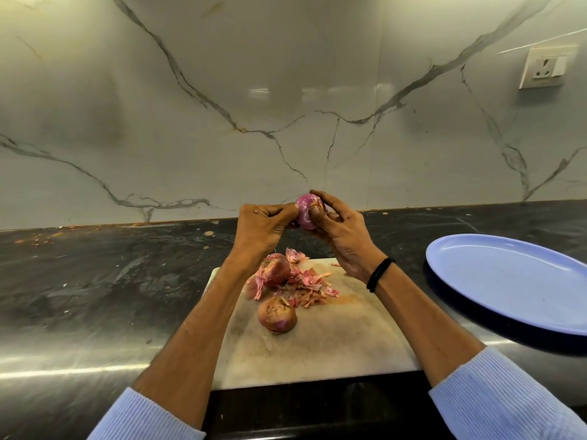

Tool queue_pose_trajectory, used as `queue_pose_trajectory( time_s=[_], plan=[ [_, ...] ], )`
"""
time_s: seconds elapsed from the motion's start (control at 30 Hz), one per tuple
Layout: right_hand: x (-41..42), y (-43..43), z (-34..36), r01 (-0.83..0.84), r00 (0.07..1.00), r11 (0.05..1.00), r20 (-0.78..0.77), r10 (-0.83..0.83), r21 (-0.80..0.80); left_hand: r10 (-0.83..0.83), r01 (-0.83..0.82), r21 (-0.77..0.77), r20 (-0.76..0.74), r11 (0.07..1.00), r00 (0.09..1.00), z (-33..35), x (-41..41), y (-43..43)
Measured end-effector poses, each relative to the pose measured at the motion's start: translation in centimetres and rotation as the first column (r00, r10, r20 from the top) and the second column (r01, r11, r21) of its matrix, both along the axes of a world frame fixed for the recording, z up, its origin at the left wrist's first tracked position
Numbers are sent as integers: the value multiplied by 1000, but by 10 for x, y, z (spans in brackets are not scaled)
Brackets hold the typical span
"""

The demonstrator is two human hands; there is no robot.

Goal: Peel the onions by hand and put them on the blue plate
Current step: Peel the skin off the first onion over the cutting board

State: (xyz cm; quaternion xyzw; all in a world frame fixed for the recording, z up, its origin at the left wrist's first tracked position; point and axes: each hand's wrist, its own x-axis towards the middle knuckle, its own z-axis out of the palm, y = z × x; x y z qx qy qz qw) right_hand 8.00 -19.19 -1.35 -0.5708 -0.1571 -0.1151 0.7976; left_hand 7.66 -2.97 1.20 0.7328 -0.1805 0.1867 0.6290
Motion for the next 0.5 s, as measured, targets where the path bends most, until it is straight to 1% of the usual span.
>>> queue_pose_trajectory(
  time_s=[0.1, 0.2, 0.37, 0.5],
  plan=[
    [-1, 1, 0, -2, 1000, 1000, 11, 2, -29, 10, -13, -39, -55, 999, 998, 1, 1, 1],
    [-3, 2, 1, 4, 1000, 998, 28, -2, -66, -13, 1, -98, -127, 995, 992, 2, 0, 2],
    [-5, 2, 2, 7, 999, 998, 44, -5, -66, -11, -16, -178, -146, 984, 989, 3, -4, 1],
    [-7, 1, 4, -11, 999, 999, 46, 13, -51, -33, -16, -247, -192, 969, 981, 3, -6, -1]
  ],
)
